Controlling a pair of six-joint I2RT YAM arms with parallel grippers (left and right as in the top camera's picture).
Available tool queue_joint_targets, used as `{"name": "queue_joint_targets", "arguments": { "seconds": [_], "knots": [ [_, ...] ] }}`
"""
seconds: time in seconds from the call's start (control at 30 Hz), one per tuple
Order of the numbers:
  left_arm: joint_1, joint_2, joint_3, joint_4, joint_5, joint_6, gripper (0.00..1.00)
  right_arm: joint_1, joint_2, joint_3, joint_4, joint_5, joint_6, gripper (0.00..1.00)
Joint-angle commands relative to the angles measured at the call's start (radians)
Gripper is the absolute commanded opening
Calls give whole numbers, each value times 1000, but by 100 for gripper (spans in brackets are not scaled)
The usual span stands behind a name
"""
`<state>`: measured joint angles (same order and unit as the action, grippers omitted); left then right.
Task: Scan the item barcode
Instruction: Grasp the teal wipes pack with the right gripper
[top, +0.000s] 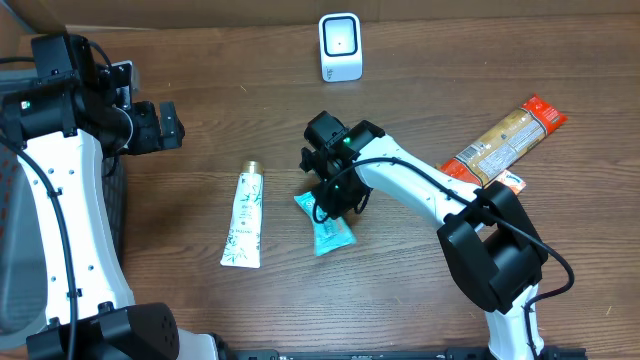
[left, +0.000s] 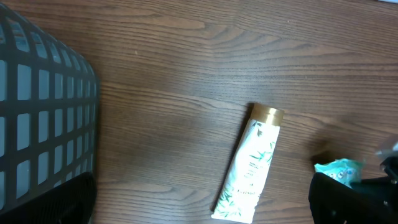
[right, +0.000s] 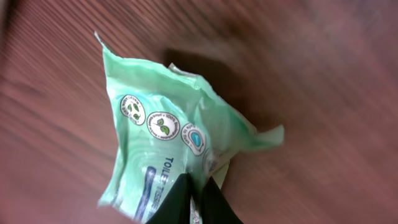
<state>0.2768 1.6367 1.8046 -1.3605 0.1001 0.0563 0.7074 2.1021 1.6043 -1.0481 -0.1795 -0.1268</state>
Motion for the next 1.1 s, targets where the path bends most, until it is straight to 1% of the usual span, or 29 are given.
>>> {"name": "queue_joint_targets", "arguments": {
  "seconds": [0.0, 0.1, 0.13, 0.17, 0.23, 0.37, 0.47, 0.53, 0.57, 0.6, 0.63, 0.7, 0.77, 0.83, 0.9, 0.97, 1.07],
  "knots": [
    [-2, -4, 13, 4, 1, 15, 100, 3, -30, 17, 21, 183, -325, 9],
    [-2, -4, 13, 4, 1, 15, 100, 3, -30, 17, 61, 214, -415, 15],
    [-2, -4, 13, 4, 1, 15, 100, 3, -30, 17, 72, 212, -434, 19],
    [-2, -4, 13, 4, 1, 15, 100, 3, -30, 17, 84, 212, -451, 25],
    [-2, -4, 13, 4, 1, 15, 100, 3, -30, 17, 92, 212, -480, 31],
    [-2, -4, 13, 4, 1, 15, 100, 3, -30, 17, 95, 213, -570, 33],
    [-2, -4, 13, 4, 1, 15, 99, 3, -30, 18, 106, 212, -570, 33],
    [-2, -4, 13, 4, 1, 15, 100, 3, -30, 21, 112, 208, -526, 33],
    [-2, -4, 13, 4, 1, 15, 100, 3, -30, 21, 124, 192, -478, 36],
    [-2, -4, 13, 4, 1, 15, 100, 3, -30, 21, 139, 162, -409, 45],
    [-2, -4, 13, 4, 1, 15, 100, 3, -30, 21, 157, 128, -328, 46],
    [-2, -4, 13, 4, 1, 15, 100, 4, -30, 21, 185, 60, -174, 45],
    [-2, -4, 13, 4, 1, 15, 100, 4, -30, 21, 190, 27, -64, 37],
    [-2, -4, 13, 4, 1, 15, 100, 3, -30, 21, 187, 22, 31, 37],
    [-2, -4, 13, 4, 1, 15, 100, 3, -30, 21, 178, 10, 80, 37],
    [-2, -4, 13, 4, 1, 15, 100, 3, -30, 21, 159, -22, 79, 38],
    [-2, -4, 13, 4, 1, 15, 100, 15, -30, 21, 129, -11, 60, 38]
  ]
}}
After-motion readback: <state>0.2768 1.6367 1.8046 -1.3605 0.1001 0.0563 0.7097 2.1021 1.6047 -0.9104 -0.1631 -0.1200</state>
